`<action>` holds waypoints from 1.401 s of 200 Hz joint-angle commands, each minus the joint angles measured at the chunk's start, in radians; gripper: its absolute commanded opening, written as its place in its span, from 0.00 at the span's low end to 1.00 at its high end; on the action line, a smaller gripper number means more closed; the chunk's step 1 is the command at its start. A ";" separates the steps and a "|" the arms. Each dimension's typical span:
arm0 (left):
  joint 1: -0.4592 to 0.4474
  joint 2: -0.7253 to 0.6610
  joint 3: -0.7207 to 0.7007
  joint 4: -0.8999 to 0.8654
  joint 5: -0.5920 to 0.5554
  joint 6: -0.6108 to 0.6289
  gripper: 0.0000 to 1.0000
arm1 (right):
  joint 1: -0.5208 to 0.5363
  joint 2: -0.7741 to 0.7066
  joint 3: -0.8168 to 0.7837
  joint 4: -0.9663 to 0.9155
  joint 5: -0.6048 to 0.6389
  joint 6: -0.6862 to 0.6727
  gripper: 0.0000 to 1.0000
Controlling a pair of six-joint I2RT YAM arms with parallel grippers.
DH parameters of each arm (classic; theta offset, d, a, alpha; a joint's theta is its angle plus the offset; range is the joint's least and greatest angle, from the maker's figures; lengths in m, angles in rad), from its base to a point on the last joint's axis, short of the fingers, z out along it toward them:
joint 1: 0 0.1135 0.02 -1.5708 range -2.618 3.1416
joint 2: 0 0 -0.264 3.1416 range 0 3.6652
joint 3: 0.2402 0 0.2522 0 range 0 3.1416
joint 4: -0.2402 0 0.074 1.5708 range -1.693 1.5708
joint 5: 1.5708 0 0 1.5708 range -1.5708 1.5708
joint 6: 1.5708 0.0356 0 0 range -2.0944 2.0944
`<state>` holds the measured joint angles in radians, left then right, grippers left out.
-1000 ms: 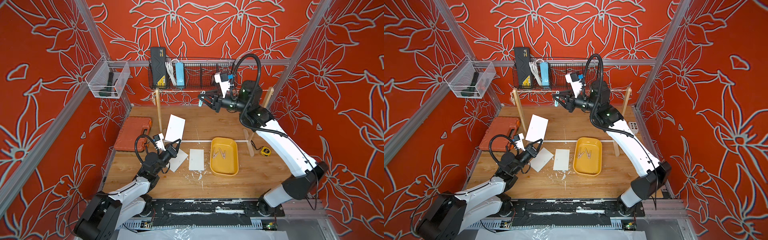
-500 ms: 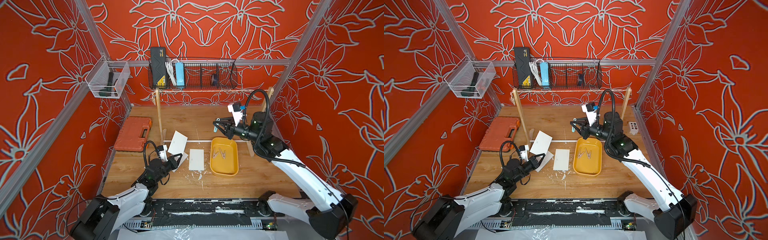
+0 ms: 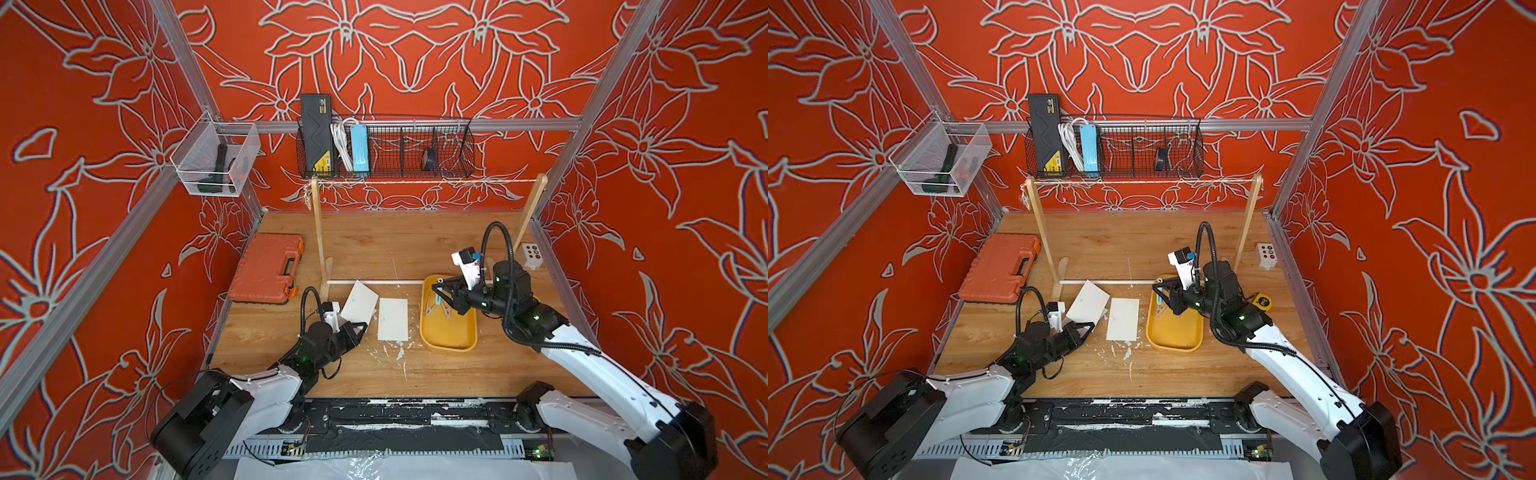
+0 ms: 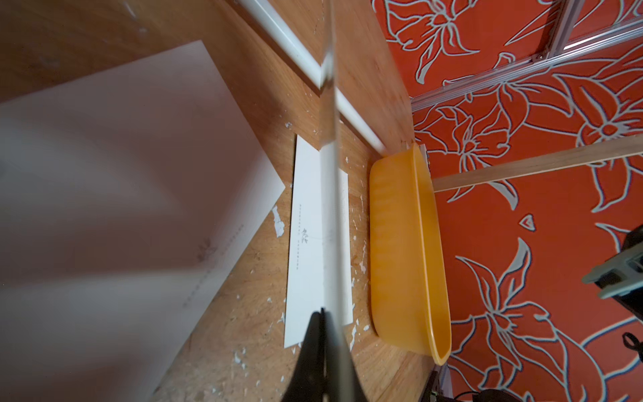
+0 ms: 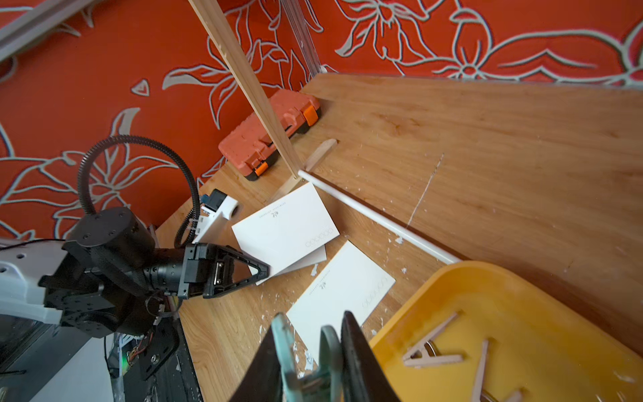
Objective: Remove the postcards from the strings
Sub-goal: Place the postcard on the postcard.
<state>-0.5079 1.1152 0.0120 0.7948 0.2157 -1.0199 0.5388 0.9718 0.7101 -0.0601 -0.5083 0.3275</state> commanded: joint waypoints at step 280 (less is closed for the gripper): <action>-0.023 -0.607 -0.064 -0.537 -0.037 -0.069 0.61 | -0.027 0.163 -0.228 0.150 0.116 0.108 0.28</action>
<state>-0.5259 0.4690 0.0071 0.2665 0.1806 -1.1324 0.5156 1.1015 0.5064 0.0360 -0.4000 0.4084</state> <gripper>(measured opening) 0.611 0.279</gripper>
